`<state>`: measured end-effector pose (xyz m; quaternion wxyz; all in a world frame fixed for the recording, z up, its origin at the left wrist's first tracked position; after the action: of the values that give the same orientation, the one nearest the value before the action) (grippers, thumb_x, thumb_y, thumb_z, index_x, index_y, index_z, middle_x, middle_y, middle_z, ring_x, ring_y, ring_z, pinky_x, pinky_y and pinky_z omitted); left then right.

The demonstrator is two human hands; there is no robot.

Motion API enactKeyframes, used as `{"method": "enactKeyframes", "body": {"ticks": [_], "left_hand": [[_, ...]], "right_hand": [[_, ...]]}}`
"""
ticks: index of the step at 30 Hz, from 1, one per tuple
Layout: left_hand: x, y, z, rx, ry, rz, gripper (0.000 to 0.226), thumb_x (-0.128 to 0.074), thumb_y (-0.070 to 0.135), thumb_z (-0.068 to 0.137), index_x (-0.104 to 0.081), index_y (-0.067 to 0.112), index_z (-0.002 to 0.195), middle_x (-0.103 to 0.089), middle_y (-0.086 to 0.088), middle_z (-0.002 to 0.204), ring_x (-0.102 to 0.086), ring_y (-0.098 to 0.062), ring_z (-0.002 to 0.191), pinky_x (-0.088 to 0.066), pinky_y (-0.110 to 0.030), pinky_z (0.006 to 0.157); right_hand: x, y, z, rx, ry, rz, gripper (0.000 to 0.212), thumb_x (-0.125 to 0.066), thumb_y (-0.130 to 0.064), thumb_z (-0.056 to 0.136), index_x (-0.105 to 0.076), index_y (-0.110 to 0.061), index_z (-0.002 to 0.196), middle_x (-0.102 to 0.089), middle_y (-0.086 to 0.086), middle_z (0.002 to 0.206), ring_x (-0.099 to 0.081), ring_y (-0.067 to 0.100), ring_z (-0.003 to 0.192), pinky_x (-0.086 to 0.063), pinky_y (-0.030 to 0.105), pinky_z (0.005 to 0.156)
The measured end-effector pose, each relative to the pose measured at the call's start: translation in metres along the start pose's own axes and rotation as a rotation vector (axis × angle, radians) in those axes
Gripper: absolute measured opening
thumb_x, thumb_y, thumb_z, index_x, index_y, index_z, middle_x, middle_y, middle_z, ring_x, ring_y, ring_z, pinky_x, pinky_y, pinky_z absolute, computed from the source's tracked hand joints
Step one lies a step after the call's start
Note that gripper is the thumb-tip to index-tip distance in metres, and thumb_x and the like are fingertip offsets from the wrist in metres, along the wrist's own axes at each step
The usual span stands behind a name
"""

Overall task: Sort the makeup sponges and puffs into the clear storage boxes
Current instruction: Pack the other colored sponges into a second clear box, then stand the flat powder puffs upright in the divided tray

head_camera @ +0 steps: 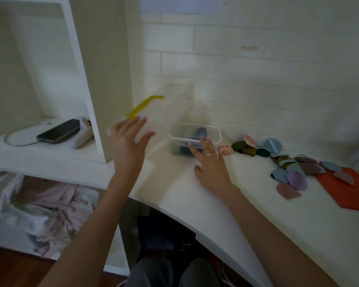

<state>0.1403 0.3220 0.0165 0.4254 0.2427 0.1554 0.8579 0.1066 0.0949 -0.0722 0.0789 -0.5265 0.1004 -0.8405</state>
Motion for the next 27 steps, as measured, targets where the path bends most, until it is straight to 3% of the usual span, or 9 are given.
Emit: {"method": "enactKeyframes", "body": {"ticks": [4,7,9,11,14,19,22,25,27], "left_hand": [[-0.008,0.037,0.007,-0.125,-0.212,-0.165,0.044,-0.076,0.032,0.071,-0.07,0.015,0.112,-0.067,0.002,0.112,-0.054,-0.023,0.109,-0.033,-0.018,0.096],[-0.004,0.054,0.005,-0.121,-0.283,-0.278,0.045,-0.076,0.033,0.067,-0.071,0.017,0.109,-0.063,0.01,0.107,-0.055,-0.015,0.106,-0.034,-0.009,0.094],[-0.006,0.062,0.002,-0.066,-0.371,-0.371,0.049,-0.075,0.037,0.064,-0.07,0.021,0.11,-0.065,0.008,0.106,-0.056,-0.008,0.104,-0.034,-0.005,0.093],[-0.012,0.074,-0.007,-0.04,-0.493,-0.434,0.052,-0.074,0.038,0.061,-0.068,0.023,0.11,-0.065,0.006,0.104,-0.056,0.002,0.098,-0.034,-0.001,0.09],[-0.015,0.086,-0.022,-0.016,-0.583,-0.465,0.04,-0.075,0.029,0.069,-0.068,0.026,0.108,-0.065,0.006,0.104,-0.055,0.004,0.093,-0.033,0.001,0.086],[-0.021,0.091,-0.05,-0.031,-0.697,-0.467,0.044,-0.08,0.031,0.061,-0.069,0.028,0.104,-0.066,0.005,0.108,-0.058,-0.003,0.099,-0.036,-0.001,0.089],[-0.026,0.093,-0.071,-0.099,-0.741,-0.426,0.052,-0.08,0.04,0.055,-0.071,0.025,0.104,-0.067,0.0,0.111,-0.06,-0.01,0.104,-0.044,-0.021,0.099],[-0.027,0.091,-0.086,-0.299,-0.61,-0.12,0.05,-0.083,0.036,0.062,-0.071,0.019,0.108,-0.07,-0.003,0.11,-0.061,-0.022,0.106,-0.035,-0.053,0.106],[-0.027,0.093,-0.093,-0.443,-0.476,0.048,0.045,-0.081,0.035,0.067,-0.07,0.015,0.106,-0.072,-0.005,0.104,-0.064,-0.028,0.098,-0.036,-0.06,0.099]], "right_hand": [[0.056,0.024,-0.001,-0.279,0.4,1.073,0.036,-0.045,-0.005,0.094,-0.051,-0.016,0.128,-0.055,0.013,0.127,-0.054,0.025,0.121,-0.045,0.031,0.101],[0.096,0.059,-0.015,-0.477,0.553,1.33,0.03,-0.036,-0.029,0.102,-0.042,-0.038,0.13,-0.053,0.003,0.124,-0.062,0.013,0.104,-0.051,0.036,0.09],[0.122,0.069,-0.023,-0.394,0.524,1.13,0.037,-0.04,-0.05,0.094,-0.037,-0.051,0.13,-0.039,-0.005,0.144,-0.048,0.007,0.123,-0.04,0.041,0.106],[0.14,0.06,-0.036,-0.198,0.486,0.866,0.049,-0.051,-0.041,0.093,-0.035,-0.036,0.139,-0.037,-0.004,0.146,-0.041,-0.009,0.124,-0.033,0.022,0.11],[0.147,0.049,-0.062,-0.017,0.422,0.494,0.067,-0.071,-0.037,0.077,-0.041,-0.028,0.137,-0.039,-0.009,0.141,-0.034,-0.001,0.131,-0.023,0.016,0.111],[0.134,0.062,-0.108,-0.042,0.369,0.275,0.048,-0.078,-0.04,0.07,-0.062,-0.028,0.113,-0.055,-0.006,0.122,-0.046,0.006,0.118,-0.034,0.02,0.098],[0.124,0.061,-0.124,-0.082,0.388,0.003,0.048,-0.065,-0.051,0.079,-0.066,-0.022,0.116,-0.06,0.004,0.124,-0.055,0.019,0.118,-0.006,0.001,0.101],[0.12,0.049,-0.127,0.025,0.493,-0.4,0.057,-0.041,-0.062,0.087,-0.068,-0.019,0.112,-0.068,0.006,0.115,-0.061,0.028,0.113,-0.015,0.044,0.113],[0.121,0.038,-0.128,0.124,0.582,-0.507,0.059,-0.035,-0.057,0.094,-0.069,-0.012,0.11,-0.071,0.009,0.108,-0.065,0.028,0.105,-0.026,0.052,0.106]]}}
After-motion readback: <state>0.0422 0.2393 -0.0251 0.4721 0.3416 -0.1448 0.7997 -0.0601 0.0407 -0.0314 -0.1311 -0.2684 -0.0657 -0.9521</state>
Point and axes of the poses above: each hand's wrist, its own z-axis towards the middle knuckle, its own x-axis out of the back of the hand, y = z × x, the point moved 8 cm from there along z, towards the middle knuckle
